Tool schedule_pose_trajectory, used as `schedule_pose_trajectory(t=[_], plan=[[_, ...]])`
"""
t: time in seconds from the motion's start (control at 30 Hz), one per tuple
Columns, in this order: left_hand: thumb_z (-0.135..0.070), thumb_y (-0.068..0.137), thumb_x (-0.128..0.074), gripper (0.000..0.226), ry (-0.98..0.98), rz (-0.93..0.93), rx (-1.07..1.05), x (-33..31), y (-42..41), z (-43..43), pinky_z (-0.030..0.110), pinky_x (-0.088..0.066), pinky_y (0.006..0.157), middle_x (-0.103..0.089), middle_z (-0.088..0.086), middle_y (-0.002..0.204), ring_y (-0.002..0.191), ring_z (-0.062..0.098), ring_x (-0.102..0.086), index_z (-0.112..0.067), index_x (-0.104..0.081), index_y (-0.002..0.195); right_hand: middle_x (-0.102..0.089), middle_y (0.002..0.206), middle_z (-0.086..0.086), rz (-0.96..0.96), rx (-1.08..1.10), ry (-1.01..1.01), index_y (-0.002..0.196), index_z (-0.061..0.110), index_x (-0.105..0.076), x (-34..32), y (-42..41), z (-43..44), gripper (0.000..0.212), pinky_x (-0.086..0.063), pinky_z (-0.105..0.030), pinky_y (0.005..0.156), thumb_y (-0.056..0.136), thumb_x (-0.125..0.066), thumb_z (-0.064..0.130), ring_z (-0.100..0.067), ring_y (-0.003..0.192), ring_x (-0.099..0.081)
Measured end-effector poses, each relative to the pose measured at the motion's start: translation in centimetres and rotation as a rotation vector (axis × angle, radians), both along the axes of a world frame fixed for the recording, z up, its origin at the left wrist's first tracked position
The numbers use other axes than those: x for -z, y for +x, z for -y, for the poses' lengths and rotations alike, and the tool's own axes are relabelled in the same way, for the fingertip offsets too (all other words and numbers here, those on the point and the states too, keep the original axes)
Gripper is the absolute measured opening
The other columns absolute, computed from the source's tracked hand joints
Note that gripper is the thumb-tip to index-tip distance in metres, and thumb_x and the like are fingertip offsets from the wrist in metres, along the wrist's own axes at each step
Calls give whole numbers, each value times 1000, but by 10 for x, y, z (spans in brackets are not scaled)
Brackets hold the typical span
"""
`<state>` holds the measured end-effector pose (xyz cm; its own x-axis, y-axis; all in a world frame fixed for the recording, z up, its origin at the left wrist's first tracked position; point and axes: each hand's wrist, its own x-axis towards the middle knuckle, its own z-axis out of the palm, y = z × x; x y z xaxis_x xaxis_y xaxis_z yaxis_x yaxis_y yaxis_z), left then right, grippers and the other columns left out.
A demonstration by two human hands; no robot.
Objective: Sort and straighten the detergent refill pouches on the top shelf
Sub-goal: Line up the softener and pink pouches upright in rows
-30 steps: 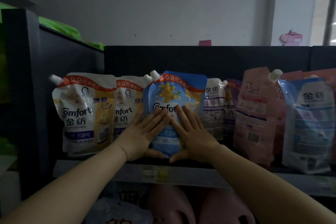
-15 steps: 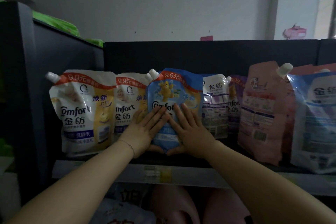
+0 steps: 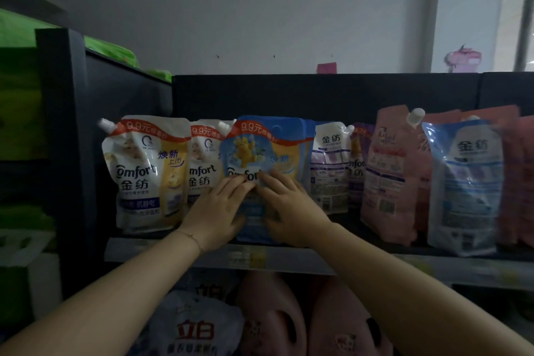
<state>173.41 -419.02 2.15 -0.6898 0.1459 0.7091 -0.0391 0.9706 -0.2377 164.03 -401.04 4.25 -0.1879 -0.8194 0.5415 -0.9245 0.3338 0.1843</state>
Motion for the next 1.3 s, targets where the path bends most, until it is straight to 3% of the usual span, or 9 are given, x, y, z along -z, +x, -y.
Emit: schedule_pose_trajectory(t=[0.1,0.2,0.37,0.47,0.63,0.73,0.93,1.13,1.3], plan=[[-31,83,-46,39,-22,-134,12,-7,-3,-25,39,-56,72,-58,7,109,100,23,-50,-11,-53,116,-50,130,-12,-59,-36,-128,123,10,-56,3,5,-11,42,-45,-50,91,84,-56,26,-34,120,-45],[-32,88,-41,29,-41,-147,78,-8,-9,-49,32,-51,63,-56,4,94,83,22,-55,-12,-59,100,-54,104,-5,-82,-8,-181,103,13,-59,9,2,-26,32,-48,-39,72,82,-47,34,-27,92,-51],[-26,88,-49,11,-40,-59,180,-4,-29,-88,26,-39,52,-49,0,82,73,19,-50,-16,-54,86,-55,100,-7,3,87,-141,97,11,-60,20,-28,-57,26,-34,-33,72,88,-43,29,-30,93,-54],[-19,84,-46,12,-12,8,208,1,-49,-110,23,-40,51,-50,1,85,75,19,-53,-13,-55,88,-54,109,-8,168,173,-136,103,11,-57,23,-55,-72,19,-42,-35,77,93,-49,24,-28,99,-53],[-20,95,-46,30,258,176,110,4,-83,-139,30,-43,79,-46,5,118,105,22,-48,-11,-49,124,-54,119,-12,639,265,-325,116,5,-53,6,-86,-72,27,-44,-32,87,92,-54,17,-27,105,-54],[-21,95,-48,24,320,181,66,11,-96,-147,30,-37,76,-46,7,115,103,25,-48,-11,-49,116,-52,107,-7,768,313,-378,112,3,-53,-10,-101,-60,22,-43,-27,78,91,-52,10,-21,94,-51],[-29,95,-39,13,250,93,13,32,-105,-145,28,-27,77,-48,0,101,93,19,-44,-19,-47,98,-57,107,-15,596,370,-329,105,2,-56,-23,-134,-23,15,-40,-28,69,93,-51,9,-27,95,-56],[-38,94,-41,23,230,75,-35,33,-110,-143,30,-27,83,-46,-1,107,99,19,-42,-20,-46,107,-48,128,-18,336,490,-167,129,-2,-44,-19,-152,2,42,-46,-34,89,97,-54,23,-30,114,-52],[-41,92,-42,24,236,79,-67,33,-113,-142,31,-26,82,-45,-2,107,99,19,-41,-21,-44,106,-55,122,-18,340,538,-184,121,-1,-53,-20,-151,3,26,-47,-34,82,99,-45,10,-32,110,-58]])
